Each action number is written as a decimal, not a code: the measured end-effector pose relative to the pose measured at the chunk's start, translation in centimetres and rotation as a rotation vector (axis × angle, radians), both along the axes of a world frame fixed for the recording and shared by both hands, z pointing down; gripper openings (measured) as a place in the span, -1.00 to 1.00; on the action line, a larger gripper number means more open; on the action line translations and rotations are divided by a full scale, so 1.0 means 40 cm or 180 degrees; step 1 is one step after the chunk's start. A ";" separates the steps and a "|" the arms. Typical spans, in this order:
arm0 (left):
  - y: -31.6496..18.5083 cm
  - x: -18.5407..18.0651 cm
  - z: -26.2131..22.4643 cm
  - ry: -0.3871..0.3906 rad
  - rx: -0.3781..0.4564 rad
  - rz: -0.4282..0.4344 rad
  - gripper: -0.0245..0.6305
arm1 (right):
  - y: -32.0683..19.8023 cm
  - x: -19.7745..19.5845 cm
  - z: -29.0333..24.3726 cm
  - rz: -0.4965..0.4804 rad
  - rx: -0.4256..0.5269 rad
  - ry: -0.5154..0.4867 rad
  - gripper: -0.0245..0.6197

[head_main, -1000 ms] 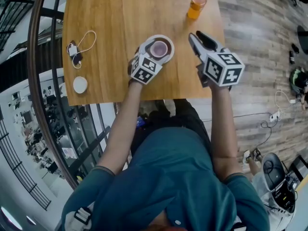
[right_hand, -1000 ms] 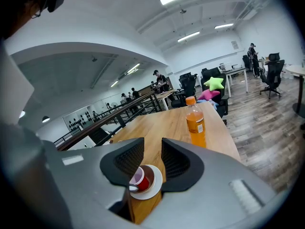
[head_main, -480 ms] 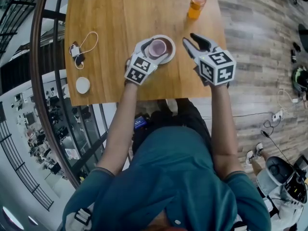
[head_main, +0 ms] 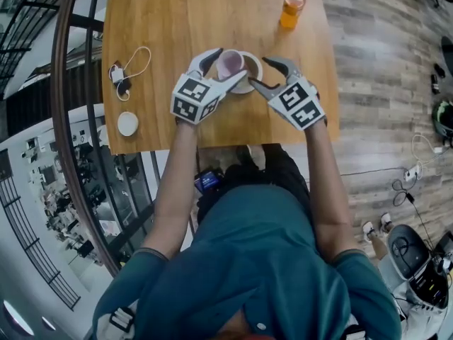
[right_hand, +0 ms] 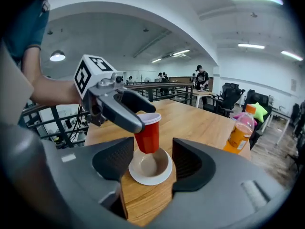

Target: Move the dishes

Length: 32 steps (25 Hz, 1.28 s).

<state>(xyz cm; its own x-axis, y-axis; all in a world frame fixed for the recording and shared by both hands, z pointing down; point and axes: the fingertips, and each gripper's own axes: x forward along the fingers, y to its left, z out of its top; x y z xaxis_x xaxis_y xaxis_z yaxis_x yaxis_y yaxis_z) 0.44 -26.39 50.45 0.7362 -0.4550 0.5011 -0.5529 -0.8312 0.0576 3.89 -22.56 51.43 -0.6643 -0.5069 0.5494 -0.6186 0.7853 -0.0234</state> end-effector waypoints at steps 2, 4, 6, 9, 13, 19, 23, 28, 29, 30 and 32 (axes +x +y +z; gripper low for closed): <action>0.002 0.001 -0.037 0.0115 0.0005 -0.0028 0.11 | 0.005 -0.031 -0.003 -0.0080 0.0127 0.0073 -0.15; 0.001 0.000 -0.073 0.0196 0.0020 -0.0054 0.11 | 0.001 -0.060 -0.015 -0.0119 0.0261 0.0145 -0.06; -0.004 -0.002 -0.106 0.0242 0.0049 -0.0071 0.11 | -0.013 -0.079 -0.031 -0.0093 0.0412 0.0238 0.02; -0.005 -0.007 -0.143 0.0332 0.0085 -0.0096 0.11 | -0.042 -0.092 -0.057 0.0044 0.0679 0.0371 0.04; 0.011 -0.007 -0.187 0.0531 0.0080 -0.0124 0.11 | -0.050 -0.113 -0.091 0.0084 0.0950 0.0448 0.04; 0.023 -0.010 -0.236 0.0788 0.0049 -0.0146 0.11 | -0.055 -0.133 -0.121 0.0124 0.1158 0.0554 0.01; 0.027 -0.021 -0.260 0.0909 0.0032 -0.0178 0.11 | -0.054 -0.127 -0.143 0.0162 0.1286 0.0665 -0.02; 0.041 -0.031 -0.276 0.1050 -0.0002 -0.0134 0.11 | -0.043 -0.124 -0.164 0.0112 0.1472 0.0873 -0.04; 0.044 -0.032 -0.280 0.1063 0.0008 -0.0082 0.11 | -0.041 -0.123 -0.168 0.0086 0.1518 0.0943 -0.04; 0.049 -0.033 -0.284 0.1066 0.0028 -0.0017 0.11 | -0.040 -0.121 -0.172 0.0056 0.1558 0.1013 -0.05; 0.059 -0.038 -0.292 0.1032 0.0089 0.0114 0.12 | -0.036 -0.116 -0.176 0.0004 0.1604 0.1127 -0.05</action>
